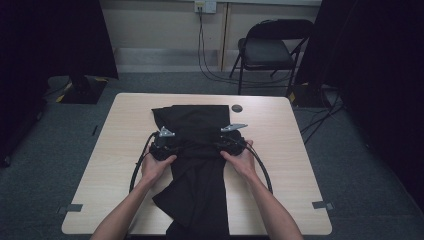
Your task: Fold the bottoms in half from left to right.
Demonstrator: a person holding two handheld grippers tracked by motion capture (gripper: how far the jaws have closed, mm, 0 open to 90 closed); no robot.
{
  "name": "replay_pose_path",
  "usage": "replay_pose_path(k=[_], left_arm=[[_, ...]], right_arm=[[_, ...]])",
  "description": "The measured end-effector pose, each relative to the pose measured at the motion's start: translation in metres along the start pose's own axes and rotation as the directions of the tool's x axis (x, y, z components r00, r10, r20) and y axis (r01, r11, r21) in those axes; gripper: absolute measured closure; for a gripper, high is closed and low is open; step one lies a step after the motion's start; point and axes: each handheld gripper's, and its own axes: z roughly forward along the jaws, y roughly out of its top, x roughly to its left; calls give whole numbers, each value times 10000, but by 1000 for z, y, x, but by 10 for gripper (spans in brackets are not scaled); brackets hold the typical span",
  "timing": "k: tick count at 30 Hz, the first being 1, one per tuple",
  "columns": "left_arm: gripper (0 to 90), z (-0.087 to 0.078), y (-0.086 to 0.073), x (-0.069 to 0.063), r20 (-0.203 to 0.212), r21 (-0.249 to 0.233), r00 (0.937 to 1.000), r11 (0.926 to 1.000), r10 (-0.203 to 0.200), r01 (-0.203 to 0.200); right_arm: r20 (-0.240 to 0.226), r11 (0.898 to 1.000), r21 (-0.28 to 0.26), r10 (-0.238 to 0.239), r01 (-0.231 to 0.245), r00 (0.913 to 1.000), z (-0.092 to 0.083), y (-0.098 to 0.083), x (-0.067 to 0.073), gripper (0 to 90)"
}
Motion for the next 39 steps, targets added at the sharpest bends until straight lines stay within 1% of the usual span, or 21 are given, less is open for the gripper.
replay_pose_path(k=[1,3,5,6,8,9,10,12,13,16,19,20,21,22,23,25,26,27,31,35,39], left_arm=[[667,0,0,0,0,0,10000,10000,0,0],[616,-12,0,1,213,-231,9994,9994,-254,259],[565,-17,0,-1,257,-232,9996,9996,-126,132],[559,-31,2,-4,271,-472,9995,9987,189,-176],[556,-45,1,-7,400,-564,9983,9976,423,-400],[566,-45,1,-7,400,-564,9983,9976,423,-400],[578,-54,-4,-11,729,-685,9969,9973,309,-259],[607,-55,-7,-13,744,-615,9964,9975,400,-354],[609,-53,-15,-18,720,-365,9928,9950,956,-932],[603,-47,-24,-18,904,-167,9921,9962,869,-857],[569,-46,-26,-17,905,-192,9923,9964,840,-826],[556,-43,-27,-15,741,-112,9940,9967,808,-801],[548,-43,-27,-15,741,-112,9940,9967,808,-801],[544,-36,-29,-15,270,300,9934,9932,1114,-1122],[540,-36,-29,-15,270,300,9934,9932,1114,-1122],[532,-31,-31,-17,-13,374,9908,9901,1352,-1350],[525,-30,-30,-17,-90,395,9922,9915,1242,-1238],[521,-30,-30,-18,-189,417,9919,9913,1258,-1249],[519,-29,-29,-18,-370,407,9918,9918,1225,-1210],[520,-28,-29,-19,-412,391,9920,9922,1197,-1181],[519,-28,-29,-18,-414,394,9918,9921,1207,-1191]], right_arm=[[0,10000,0,0,0,10000,0,0,0,534],[64,9987,-483,-150,153,9999,-27,-6,5,457],[33,9974,-720,-74,77,10000,-38,-9,6,461],[-69,9954,-953,-142,135,9999,-56,-17,9,493],[-445,9957,-904,-254,213,9987,-67,-26,14,554],[-445,9957,-904,-254,213,9987,-67,-26,14,554],[-777,9970,-759,-195,135,9968,-72,-36,21,574],[-1084,9985,-484,-295,244,9937,-70,-45,28,570],[-1008,9990,-314,-353,323,9943,-68,-49,32,549],[-1029,9989,213,-391,415,9939,-54,-58,36,491],[-1105,9989,383,-230,274,9936,-48,-61,36,450],[-885,9985,297,-437,465,9951,-44,-61,39,447],[-726,9974,333,-617,642,9955,-43,-60,40,460],[-576,9961,339,-796,816,9952,-43,-60,43,492],[-576,9961,339,-796,816,9952,-43,-60,43,492],[-632,9943,213,-1025,1040,9927,-42,-59,46,663],[-505,9934,172,-1126,1136,9924,-42,-59,48,799],[-342,9920,206,-1236,1243,9917,-43,-58,49,872],[-417,9954,177,-932,940,9948,-50,-58,43,895],[-253,9993,-53,-375,374,9990,-76,-61,28,900],[85,9991,169,-392,390,9992,-90,-72,19,900]])
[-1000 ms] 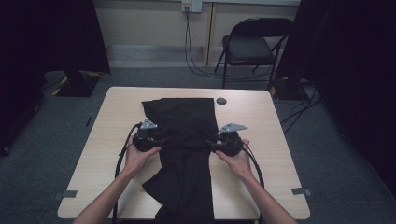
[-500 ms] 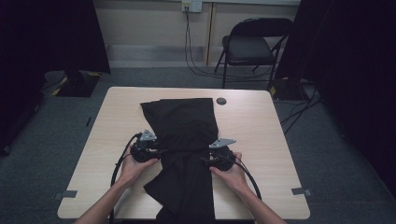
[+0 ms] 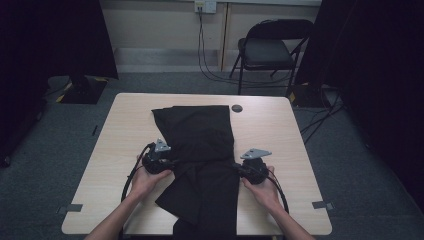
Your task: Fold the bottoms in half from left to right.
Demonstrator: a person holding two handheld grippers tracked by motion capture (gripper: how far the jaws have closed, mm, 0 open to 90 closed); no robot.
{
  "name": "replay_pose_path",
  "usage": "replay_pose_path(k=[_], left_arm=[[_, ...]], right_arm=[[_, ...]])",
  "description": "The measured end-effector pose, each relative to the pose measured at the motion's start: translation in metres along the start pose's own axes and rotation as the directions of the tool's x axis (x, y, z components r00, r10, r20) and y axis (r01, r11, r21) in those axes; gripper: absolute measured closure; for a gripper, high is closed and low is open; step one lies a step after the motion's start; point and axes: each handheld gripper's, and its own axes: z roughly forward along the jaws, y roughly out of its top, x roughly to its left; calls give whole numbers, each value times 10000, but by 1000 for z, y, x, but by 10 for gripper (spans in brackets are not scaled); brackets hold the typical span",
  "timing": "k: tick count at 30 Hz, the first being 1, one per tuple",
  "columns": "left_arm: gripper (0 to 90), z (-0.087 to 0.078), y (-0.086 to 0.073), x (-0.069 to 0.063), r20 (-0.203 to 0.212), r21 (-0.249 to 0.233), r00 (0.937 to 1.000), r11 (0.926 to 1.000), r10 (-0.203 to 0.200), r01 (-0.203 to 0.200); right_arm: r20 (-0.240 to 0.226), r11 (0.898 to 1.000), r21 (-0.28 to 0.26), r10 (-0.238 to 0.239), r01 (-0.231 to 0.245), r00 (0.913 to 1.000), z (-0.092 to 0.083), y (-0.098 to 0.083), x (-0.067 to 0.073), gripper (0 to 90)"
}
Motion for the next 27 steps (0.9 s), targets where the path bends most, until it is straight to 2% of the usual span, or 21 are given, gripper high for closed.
replay_pose_path(k=[1,3,5,6,7,8,9,10,12,13,14,15,16,17,18,20,22,23,24,25,27], left_arm=[[520,0,0,-1,-58,-7,10000,10000,44,-44],[524,0,0,-1,-44,-1,10000,10000,37,-37],[525,1,0,0,29,-60,10000,10000,-40,40],[525,1,0,0,29,-60,10000,10000,-40,40],[524,2,-1,2,212,-129,9995,9996,-242,245],[524,2,-1,2,212,-129,9995,9996,-242,245],[524,2,-1,3,251,-148,9995,9996,-215,219],[524,2,-1,3,251,-148,9995,9996,-215,219],[522,2,-1,3,259,-160,9994,9996,-219,223],[517,2,-1,2,242,-136,9995,9997,-217,220],[505,2,-1,2,242,-136,9995,9997,-217,220],[488,2,0,1,224,-118,9996,9997,-195,198],[479,2,0,1,224,-118,9996,9997,-195,198],[462,2,0,1,275,-146,9993,9996,-245,249],[447,1,1,0,394,-203,9989,9994,-264,272],[436,-1,2,0,514,-403,9979,9983,-399,420],[434,-3,2,0,599,-521,9970,9972,-498,530],[434,-4,3,0,636,-636,9965,9963,-543,584],[434,-6,4,0,601,-743,9963,9951,-612,657],[434,-9,4,1,593,-861,9958,9934,-704,754],[434,-10,4,3,626,-916,9947,9920,-817,873]], right_arm=[[-70,9997,78,245,-244,9997,-6,-8,-5,899],[67,9998,222,5,-6,10000,-11,-13,-2,888],[441,9994,296,-176,163,9989,-15,-14,2,750],[441,9994,296,-176,163,9989,-15,-14,2,750],[632,9997,-39,-251,254,9977,-20,-12,6,606],[632,9997,-39,-251,254,9977,-20,-12,6,606],[253,9980,-596,-199,214,9995,-23,-4,12,543],[-72,9970,-731,-279,273,9996,-22,0,16,530],[-399,9968,-745,-333,303,9986,-18,4,22,518],[-1241,9961,-747,-561,470,9907,-7,13,38,503],[-1241,9961,-747,-561,470,9907,-7,13,38,503],[-1942,9947,-666,-902,786,9768,6,20,58,469],[-1942,9947,-666,-902,786,9768,6,20,58,469],[-2583,9930,-678,-1115,971,9596,17,26,76,466],[-2804,9917,-649,-1250,1111,9517,21,28,84,465],[-3185,9910,-530,-1338,1233,9384,30,30,98,478],[-3121,9895,-325,-1441,1410,9391,36,29,103,541],[-2951,9865,-123,-1594,1631,9421,41,28,107,653],[-2979,9874,-2,-1510,1581,9426,45,26,108,770],[-3093,9911,-273,-1325,1305,9417,45,25,106,891],[-3155,9932,-552,-1146,1023,9420,36,30,103,898]])
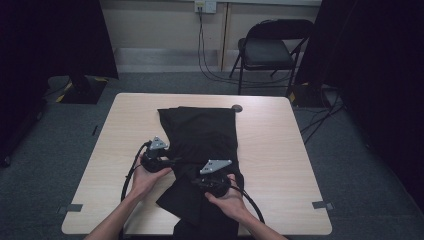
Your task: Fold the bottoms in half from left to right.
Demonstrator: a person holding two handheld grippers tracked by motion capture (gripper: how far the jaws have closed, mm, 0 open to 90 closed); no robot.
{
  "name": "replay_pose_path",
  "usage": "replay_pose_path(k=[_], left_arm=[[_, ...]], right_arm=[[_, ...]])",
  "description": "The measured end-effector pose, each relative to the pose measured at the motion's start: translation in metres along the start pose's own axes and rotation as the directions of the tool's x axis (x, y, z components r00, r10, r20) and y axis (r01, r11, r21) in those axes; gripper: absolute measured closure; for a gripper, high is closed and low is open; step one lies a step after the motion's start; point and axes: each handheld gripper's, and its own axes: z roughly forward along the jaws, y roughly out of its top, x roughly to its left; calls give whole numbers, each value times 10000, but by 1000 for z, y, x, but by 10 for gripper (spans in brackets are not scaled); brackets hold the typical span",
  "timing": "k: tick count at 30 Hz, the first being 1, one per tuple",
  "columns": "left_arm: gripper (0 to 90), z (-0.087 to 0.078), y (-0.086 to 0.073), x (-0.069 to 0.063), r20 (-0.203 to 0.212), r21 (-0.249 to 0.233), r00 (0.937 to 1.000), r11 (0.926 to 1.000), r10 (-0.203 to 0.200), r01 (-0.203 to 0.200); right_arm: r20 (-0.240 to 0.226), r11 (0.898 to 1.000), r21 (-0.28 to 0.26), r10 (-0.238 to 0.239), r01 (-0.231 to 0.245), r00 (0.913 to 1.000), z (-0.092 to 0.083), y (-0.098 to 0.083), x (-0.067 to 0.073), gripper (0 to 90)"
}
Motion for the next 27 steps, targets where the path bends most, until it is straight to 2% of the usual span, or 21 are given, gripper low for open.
replay_pose_path(k=[1,3,4,5,6,7,9,10,11,12,13,15,16,17,18,21,22,23,25,26,27], left_arm=[[433,0,0,0,0,0,10000,10000,0,0],[433,-2,1,2,-158,-145,9998,9998,-151,149],[433,-2,1,2,-161,-218,9996,9995,-245,242],[434,-2,1,2,-161,-218,9996,9995,-245,242],[432,-2,1,2,-153,-171,9996,9996,-249,246],[432,-2,1,2,-153,-171,9996,9996,-249,246],[432,-1,0,1,-127,-76,9998,9998,-169,168],[432,0,0,0,-115,13,9999,9999,-103,103],[432,0,0,0,-115,13,9999,9999,-103,103],[432,2,0,-1,-127,80,9998,9998,-165,166],[433,2,0,-1,-127,80,9998,9998,-165,166],[445,1,2,-7,215,112,9992,9994,-341,339],[445,1,5,-18,295,203,9996,9998,26,-32],[432,1,5,-18,295,203,9996,9998,26,-32],[426,2,6,-26,339,311,9986,9987,396,-407],[418,4,5,-28,304,370,9979,9976,569,-580],[421,4,4,-23,39,442,9982,9973,594,-595],[421,5,3,-20,51,440,9992,9983,392,-394],[421,7,2,-14,-220,518,9989,9978,417,-405],[421,7,2,-14,-220,518,9989,9978,417,-405],[419,10,-1,-7,-425,714,9978,9963,511,-480]], right_arm=[[0,10000,0,0,0,10000,0,0,0,898],[78,9973,-699,212,-206,9997,-22,14,-7,897],[-11,9943,-942,497,-496,9988,-29,17,-13,897],[-11,9943,-942,497,-496,9988,-29,17,-13,897],[164,9899,-1169,831,-806,9964,-39,20,-27,896],[164,9899,-1169,831,-806,9964,-39,20,-27,896],[496,9925,-915,857,-810,9951,-42,16,-40,896],[959,9971,-410,685,-648,9930,-40,6,-46,896],[959,9971,-410,685,-648,9930,-40,6,-46,896],[1101,9972,128,712,-730,9914,-36,-7,-50,895],[1101,9972,128,712,-730,9914,-36,-7,-50,895],[1252,9960,618,562,-644,9905,-30,-18,-51,894],[1311,9926,1042,477,-616,9902,-24,-26,-52,894],[1311,9926,1042,477,-616,9902,-24,-26,-52,894],[1142,9924,928,698,-806,9910,-22,-28,-52,894],[1156,9929,1012,514,-632,9920,-20,-26,-51,894],[1002,9945,854,517,-604,9936,-15,-26,-50,895],[942,9953,762,532,-605,9941,-12,-25,-49,895],[845,9967,649,426,-482,9955,-4,-21,-44,895],[834,9974,618,306,-358,9960,0,-19,-42,895],[733,9978,567,297,-339,9969,4,-16,-40,895]])
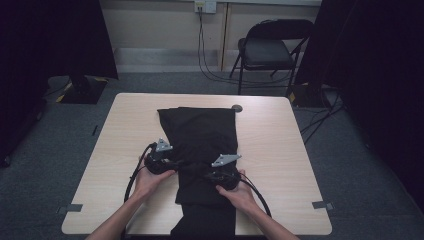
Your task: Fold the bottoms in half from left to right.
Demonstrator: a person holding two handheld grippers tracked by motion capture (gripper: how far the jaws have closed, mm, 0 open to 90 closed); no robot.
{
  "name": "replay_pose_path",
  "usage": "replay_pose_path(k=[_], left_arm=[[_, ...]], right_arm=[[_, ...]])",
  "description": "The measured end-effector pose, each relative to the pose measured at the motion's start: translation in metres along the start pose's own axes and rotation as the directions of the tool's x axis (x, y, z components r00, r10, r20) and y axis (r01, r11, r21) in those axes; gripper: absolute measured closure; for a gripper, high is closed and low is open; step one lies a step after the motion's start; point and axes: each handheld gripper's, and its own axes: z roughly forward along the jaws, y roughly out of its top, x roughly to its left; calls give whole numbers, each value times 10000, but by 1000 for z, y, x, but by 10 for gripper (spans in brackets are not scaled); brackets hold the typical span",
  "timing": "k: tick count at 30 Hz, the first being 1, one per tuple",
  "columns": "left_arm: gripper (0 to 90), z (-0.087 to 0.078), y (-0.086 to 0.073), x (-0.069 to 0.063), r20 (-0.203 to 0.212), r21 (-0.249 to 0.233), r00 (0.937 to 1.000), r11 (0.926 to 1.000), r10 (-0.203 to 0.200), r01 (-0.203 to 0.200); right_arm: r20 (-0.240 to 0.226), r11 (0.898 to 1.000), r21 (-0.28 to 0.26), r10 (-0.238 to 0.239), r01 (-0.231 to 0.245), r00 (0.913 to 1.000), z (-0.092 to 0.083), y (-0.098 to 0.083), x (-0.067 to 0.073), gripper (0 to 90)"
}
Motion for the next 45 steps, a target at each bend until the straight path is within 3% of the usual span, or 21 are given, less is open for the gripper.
replay_pose_path(k=[5,8,9,12,13,15,19,21,26,29,31,32,33,34,38,39,41,42,43,44,45], left_arm=[[407,6,-2,6,-645,-10,9976,9997,249,-251],[415,4,-1,9,-661,177,9972,9993,351,-340],[431,2,0,11,-587,241,9975,9990,382,-368],[454,-4,0,14,-323,119,9980,9985,539,-536],[465,-12,3,18,53,-404,9999,9991,97,-95],[483,-20,9,23,78,-961,9999,9953,-120,127],[540,-24,23,31,359,-1511,9982,9871,-486,535],[521,-14,28,33,788,-1347,9952,9885,-580,683],[429,10,24,32,660,-824,9934,9916,-942,995],[497,22,21,31,928,-638,9905,9922,-1012,1074],[621,26,19,32,921,-398,9928,9959,-771,811],[621,25,18,36,1063,-402,9897,9941,-961,1009],[740,21,19,40,1160,-612,9869,9909,-1125,1201],[770,18,22,41,1130,-607,9879,9917,-1059,1132],[809,3,42,41,1095,-1045,9908,9903,-800,915],[813,-13,60,42,1075,-1633,9917,9826,-710,880],[814,-22,70,42,1021,-1915,9932,9786,-559,747],[814,-33,80,42,1074,-2253,9930,9716,-496,729],[814,-55,100,39,1019,-2740,9948,9611,-78,356],[814,-55,100,39,1019,-2740,9948,9611,-78,356],[814,-67,108,36,944,-3078,9955,9513,105,192]], right_arm=[[-462,9998,-170,101,-109,9989,14,8,4,879],[-282,9997,36,-222,223,9994,14,12,8,827],[20,9994,168,-311,310,9995,9,12,11,710],[-8,9999,-40,-151,151,9999,-3,12,6,661],[190,9978,-639,204,-192,9996,-21,14,-4,613],[484,9914,-1163,667,-607,9966,-37,15,-19,586],[1192,9843,-1492,1130,-948,9864,-42,26,-45,540],[1209,9821,-1507,1316,-1128,9839,-36,34,-56,499],[1657,9815,-1239,1655,-1460,9722,-17,45,-77,405],[1664,9818,-685,1865,-1773,9682,4,44,-87,371],[1609,9814,-598,1897,-1823,9686,9,43,-87,376],[1741,9804,-527,1963,-1900,9650,14,41,-86,482],[1886,9839,-659,1757,-1661,9662,19,41,-81,653],[1864,9819,-803,1840,-1717,9651,17,43,-80,709],[1956,9817,-1196,1697,-1482,9659,8,57,-77,763],[1993,9775,-1596,1689,-1381,9653,-3,70,-77,764],[1838,9651,-2198,1842,-1423,9656,-21,85,-79,764],[1838,9651,-2198,1842,-1423,9656,-21,85,-79,764],[1766,9542,-2744,1720,-1194,9691,-43,101,-78,765],[1766,9542,-2744,1720,-1194,9691,-43,101,-78,765],[1719,9458,-3055,1689,-1105,9705,-55,109,-77,766]])
